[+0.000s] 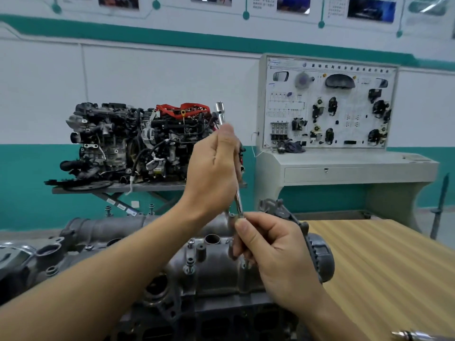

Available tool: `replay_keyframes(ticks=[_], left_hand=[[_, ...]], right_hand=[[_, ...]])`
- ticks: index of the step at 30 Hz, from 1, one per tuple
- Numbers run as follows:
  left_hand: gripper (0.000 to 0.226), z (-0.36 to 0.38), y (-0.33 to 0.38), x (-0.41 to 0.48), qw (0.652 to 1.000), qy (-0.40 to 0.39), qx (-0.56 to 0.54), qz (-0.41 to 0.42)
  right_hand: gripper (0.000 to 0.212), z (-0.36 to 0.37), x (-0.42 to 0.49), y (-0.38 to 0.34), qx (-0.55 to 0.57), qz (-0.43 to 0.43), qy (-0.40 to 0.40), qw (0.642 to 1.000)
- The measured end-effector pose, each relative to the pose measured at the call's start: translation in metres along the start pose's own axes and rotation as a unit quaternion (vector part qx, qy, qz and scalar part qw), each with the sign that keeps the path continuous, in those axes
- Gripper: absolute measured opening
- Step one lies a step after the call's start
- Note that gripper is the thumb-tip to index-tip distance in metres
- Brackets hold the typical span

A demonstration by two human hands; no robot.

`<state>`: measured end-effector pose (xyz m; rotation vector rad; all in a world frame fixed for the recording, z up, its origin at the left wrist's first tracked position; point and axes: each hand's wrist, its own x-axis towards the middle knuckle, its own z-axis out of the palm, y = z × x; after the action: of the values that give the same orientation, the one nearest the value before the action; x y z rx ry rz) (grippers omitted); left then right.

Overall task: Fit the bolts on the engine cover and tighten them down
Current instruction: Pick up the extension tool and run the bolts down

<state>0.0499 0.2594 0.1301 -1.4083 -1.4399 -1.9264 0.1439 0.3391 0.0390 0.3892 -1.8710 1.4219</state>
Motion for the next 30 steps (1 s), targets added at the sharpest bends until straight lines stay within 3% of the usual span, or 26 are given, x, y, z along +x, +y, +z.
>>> replay_keyframes(ticks=[3, 5, 11, 22, 30], left_hand=[[0.052, -0.005, -0.005, 0.004, 0.995, -0.088, 0.049, -0.011], [0.048, -0.009, -0.008, 0.006, 0.993, -0.105, 0.019, -0.055], [0.034, -0.022, -0.010, 0.009, 0.985, -0.083, -0.102, -0.108], [0.033, -0.025, -0.009, 0.009, 0.986, -0.053, -0.119, -0.108], [0.035, -0.023, -0.008, 0.007, 0.987, -0.060, -0.097, -0.114]], right_hand=[[0.024, -0.009, 0.003, 0.008, 0.005, 0.019, -0.028, 0.999], [0.025, -0.013, 0.007, 0.011, 0.012, 0.029, -0.033, 0.999], [0.029, -0.027, 0.015, 0.018, 0.030, 0.031, -0.021, 0.999], [0.028, -0.024, 0.016, 0.023, 0.182, 0.102, -0.029, 0.978], [0.026, -0.016, 0.015, 0.020, 0.346, 0.126, -0.048, 0.928]])
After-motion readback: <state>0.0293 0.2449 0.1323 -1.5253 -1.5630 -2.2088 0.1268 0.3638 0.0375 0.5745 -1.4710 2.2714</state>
